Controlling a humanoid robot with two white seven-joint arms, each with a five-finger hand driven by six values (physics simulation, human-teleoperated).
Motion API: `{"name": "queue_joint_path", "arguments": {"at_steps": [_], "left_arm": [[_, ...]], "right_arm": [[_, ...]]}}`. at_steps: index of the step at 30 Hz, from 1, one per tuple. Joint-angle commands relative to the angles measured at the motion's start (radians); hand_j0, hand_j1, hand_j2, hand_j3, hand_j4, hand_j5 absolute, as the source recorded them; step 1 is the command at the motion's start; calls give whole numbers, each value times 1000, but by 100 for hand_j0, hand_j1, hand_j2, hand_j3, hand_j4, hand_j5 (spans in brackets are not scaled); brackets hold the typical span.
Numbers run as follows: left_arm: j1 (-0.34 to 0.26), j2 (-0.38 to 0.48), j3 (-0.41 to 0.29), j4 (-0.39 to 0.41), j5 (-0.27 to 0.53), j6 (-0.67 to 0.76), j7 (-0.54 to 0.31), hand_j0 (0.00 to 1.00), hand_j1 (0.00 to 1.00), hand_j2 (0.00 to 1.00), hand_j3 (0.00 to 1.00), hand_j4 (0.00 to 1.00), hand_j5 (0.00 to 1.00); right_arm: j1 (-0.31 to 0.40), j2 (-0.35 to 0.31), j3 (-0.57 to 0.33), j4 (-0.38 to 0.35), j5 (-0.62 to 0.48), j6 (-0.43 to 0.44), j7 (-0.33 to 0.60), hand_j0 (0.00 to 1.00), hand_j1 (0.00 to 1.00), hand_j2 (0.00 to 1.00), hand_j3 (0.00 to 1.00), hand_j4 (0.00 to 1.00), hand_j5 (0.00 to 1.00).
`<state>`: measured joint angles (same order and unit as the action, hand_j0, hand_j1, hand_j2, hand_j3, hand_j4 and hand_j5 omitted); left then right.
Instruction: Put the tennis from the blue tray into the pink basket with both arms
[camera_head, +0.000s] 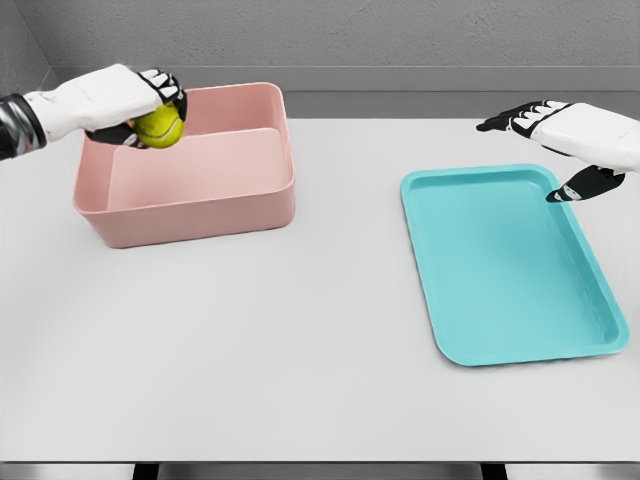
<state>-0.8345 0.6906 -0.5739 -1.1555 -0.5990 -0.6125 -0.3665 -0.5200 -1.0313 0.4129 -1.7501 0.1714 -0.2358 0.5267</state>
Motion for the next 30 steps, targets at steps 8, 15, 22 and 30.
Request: {"name": "queue_joint_path", "arguments": {"at_steps": [8, 15, 22, 30], "left_arm": [[2, -83, -34, 140, -111, 2, 1, 1, 1, 1, 1, 1, 1], [-6, -102, -34, 142, -110, 2, 4, 100, 100, 100, 100, 100, 100], [-8, -60, -20, 146, 128, 2, 14, 100, 100, 100, 100, 100, 100], [57, 107, 28, 114, 346, 2, 12, 100, 100, 100, 100, 100, 100]], "right_arm": [[0, -1, 0, 1, -3, 1, -1, 100, 100, 100, 100, 100, 100], [0, -1, 0, 0, -3, 1, -1, 100, 100, 100, 100, 100, 100], [0, -1, 0, 0, -3, 1, -1, 100, 100, 100, 100, 100, 100], [0, -1, 0, -2, -3, 1, -1, 100, 100, 100, 100, 100, 100]]}}
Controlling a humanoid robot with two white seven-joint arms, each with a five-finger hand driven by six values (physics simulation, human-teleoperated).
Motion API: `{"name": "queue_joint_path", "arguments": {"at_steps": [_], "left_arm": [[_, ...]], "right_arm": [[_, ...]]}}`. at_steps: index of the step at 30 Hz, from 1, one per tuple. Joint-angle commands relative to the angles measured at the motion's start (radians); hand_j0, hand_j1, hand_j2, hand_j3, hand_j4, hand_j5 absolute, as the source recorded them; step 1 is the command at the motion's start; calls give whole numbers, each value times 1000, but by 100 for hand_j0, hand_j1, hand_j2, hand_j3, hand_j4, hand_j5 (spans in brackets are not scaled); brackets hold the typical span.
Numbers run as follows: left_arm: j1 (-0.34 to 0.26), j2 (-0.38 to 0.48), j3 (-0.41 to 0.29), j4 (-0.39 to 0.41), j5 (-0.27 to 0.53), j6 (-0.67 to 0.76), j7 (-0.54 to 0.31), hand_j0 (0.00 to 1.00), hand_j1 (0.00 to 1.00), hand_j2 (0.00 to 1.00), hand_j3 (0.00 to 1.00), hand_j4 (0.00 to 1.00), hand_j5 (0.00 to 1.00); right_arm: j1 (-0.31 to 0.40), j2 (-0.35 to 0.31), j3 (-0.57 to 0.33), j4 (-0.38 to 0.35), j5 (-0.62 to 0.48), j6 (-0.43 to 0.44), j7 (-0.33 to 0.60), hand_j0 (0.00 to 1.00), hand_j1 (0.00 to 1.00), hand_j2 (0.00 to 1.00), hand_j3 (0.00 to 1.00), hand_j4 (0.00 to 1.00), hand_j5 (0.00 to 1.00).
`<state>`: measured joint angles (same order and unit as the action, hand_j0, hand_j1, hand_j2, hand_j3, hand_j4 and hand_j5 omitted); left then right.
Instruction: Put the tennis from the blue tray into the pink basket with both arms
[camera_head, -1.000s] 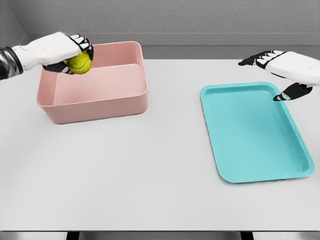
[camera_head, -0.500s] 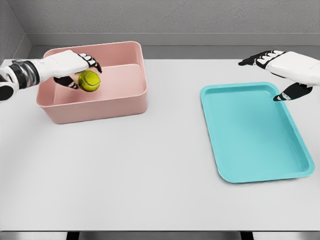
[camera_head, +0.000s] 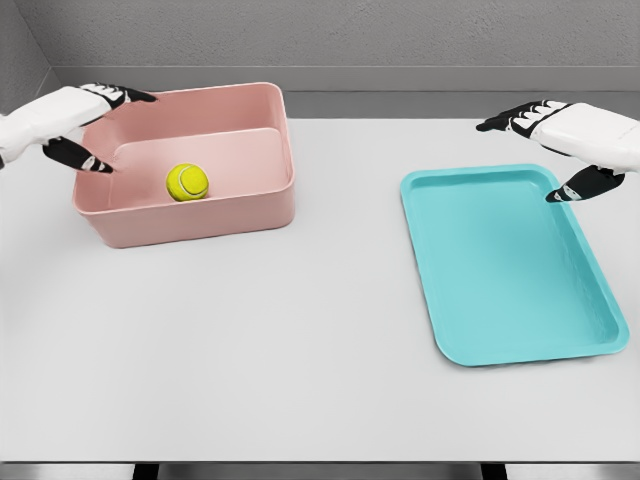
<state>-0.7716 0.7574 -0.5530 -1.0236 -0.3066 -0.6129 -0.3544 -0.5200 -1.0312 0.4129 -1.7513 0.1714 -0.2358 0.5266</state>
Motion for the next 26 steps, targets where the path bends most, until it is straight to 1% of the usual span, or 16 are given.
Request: {"name": "queue_joint_path", "arguments": {"at_steps": [1, 2, 3, 4, 5, 6, 7, 8, 10, 11, 13, 14, 18, 26], "left_arm": [[12, 57, 8, -21, 57, 2, 0, 100, 100, 100, 100, 100, 100], [26, 66, 8, -32, 73, 2, 0, 100, 100, 100, 100, 100, 100], [49, 97, 13, -61, 78, 2, 0, 100, 100, 100, 100, 100, 100], [77, 115, 28, -87, 83, 2, 0, 100, 100, 100, 100, 100, 100], [94, 123, 53, -92, 83, 2, 0, 100, 100, 100, 100, 100, 100], [103, 126, 73, -93, 83, 2, 0, 100, 100, 100, 100, 100, 100], [104, 128, 73, -107, 83, 2, 0, 100, 100, 100, 100, 100, 100], [126, 140, 74, -116, 81, 2, -6, 100, 100, 100, 100, 100, 100], [141, 146, 85, -151, 80, 2, -6, 100, 100, 100, 100, 100, 100], [143, 146, 85, -151, 80, 2, -6, 100, 100, 100, 100, 100, 100], [150, 148, 79, -177, 81, 2, -6, 100, 100, 100, 100, 100, 100], [167, 151, 87, -204, 80, 2, -8, 100, 100, 100, 100, 100, 100], [190, 162, 87, -225, 80, 2, -11, 100, 100, 100, 100, 100, 100], [192, 165, 96, -225, 80, 2, -25, 100, 100, 100, 100, 100, 100]], "right_arm": [[0, -1, 0, -1, -3, 1, 0, 100, 100, 100, 100, 100, 100], [0, -1, 0, -2, -3, 1, 0, 100, 100, 100, 100, 100, 100], [0, -1, 0, -2, -3, 1, 0, 100, 100, 100, 100, 100, 100], [0, -1, 0, -2, -3, 1, 0, 100, 100, 100, 100, 100, 100], [0, -1, 0, -2, -3, 1, 0, 100, 100, 100, 100, 100, 100], [0, -1, 1, -2, -3, 1, 0, 100, 100, 100, 100, 100, 100], [0, -1, 1, -2, -3, 1, 0, 100, 100, 100, 100, 100, 100], [0, -1, 1, -2, -3, 1, 0, 100, 100, 100, 100, 100, 100], [0, -1, 1, -2, -3, 1, 0, 100, 100, 100, 100, 100, 100], [0, -1, 1, -2, -3, 1, 0, 100, 100, 100, 100, 100, 100], [0, -1, 1, -2, -3, 1, 0, 100, 100, 100, 100, 100, 100], [0, -1, 1, -2, -3, 1, 0, 100, 100, 100, 100, 100, 100], [0, -1, 1, -2, -3, 1, 0, 100, 100, 100, 100, 100, 100], [0, -1, 1, -2, -3, 1, 0, 100, 100, 100, 100, 100, 100]]}}
